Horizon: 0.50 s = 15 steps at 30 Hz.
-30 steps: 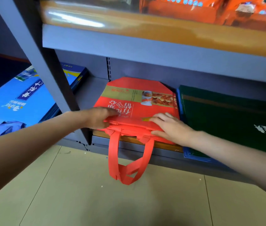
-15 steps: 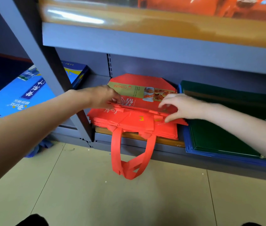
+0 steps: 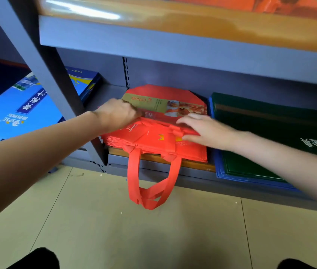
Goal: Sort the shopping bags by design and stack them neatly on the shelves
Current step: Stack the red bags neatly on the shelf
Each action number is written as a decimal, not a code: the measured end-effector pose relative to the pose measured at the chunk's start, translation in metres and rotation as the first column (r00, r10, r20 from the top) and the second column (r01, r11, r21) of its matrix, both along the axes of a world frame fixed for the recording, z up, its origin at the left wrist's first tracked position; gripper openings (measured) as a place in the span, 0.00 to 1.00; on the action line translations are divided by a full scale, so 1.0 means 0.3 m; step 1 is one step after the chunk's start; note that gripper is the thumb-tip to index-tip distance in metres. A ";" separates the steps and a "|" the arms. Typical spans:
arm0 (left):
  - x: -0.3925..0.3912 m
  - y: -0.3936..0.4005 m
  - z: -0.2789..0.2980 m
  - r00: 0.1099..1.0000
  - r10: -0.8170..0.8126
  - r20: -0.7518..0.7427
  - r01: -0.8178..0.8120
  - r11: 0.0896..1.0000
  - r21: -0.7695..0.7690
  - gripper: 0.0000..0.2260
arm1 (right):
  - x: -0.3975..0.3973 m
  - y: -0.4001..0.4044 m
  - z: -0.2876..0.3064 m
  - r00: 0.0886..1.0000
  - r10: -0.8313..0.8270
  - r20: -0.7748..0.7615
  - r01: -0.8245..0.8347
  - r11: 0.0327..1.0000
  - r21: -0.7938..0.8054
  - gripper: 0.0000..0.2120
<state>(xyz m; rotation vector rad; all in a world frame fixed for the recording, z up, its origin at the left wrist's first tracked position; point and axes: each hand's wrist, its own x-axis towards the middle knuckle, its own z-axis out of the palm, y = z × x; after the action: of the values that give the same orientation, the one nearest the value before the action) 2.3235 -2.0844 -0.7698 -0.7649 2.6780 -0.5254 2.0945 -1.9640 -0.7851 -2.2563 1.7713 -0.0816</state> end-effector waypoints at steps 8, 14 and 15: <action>0.041 -0.016 -0.110 0.998 0.053 0.035 -0.062 0.924 0.378 0.31 | 0.043 0.000 -0.076 0.983 -0.031 -0.184 0.063 0.983 0.172 0.42; -0.003 -0.008 -0.114 0.997 0.075 0.032 -0.082 0.913 0.400 0.37 | -0.052 -0.040 0.014 0.990 -0.131 0.044 0.129 0.991 0.047 0.23; -0.013 0.003 -0.109 0.996 0.089 0.007 -0.085 0.915 0.395 0.37 | -0.060 -0.045 0.029 0.992 -0.117 0.048 0.117 0.993 -0.008 0.21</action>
<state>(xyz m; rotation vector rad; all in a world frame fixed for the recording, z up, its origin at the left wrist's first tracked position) 2.3197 -2.0836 -0.8025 -0.7592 2.6174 0.0483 2.0764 -1.9775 -0.7764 -2.1377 1.8813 -0.1670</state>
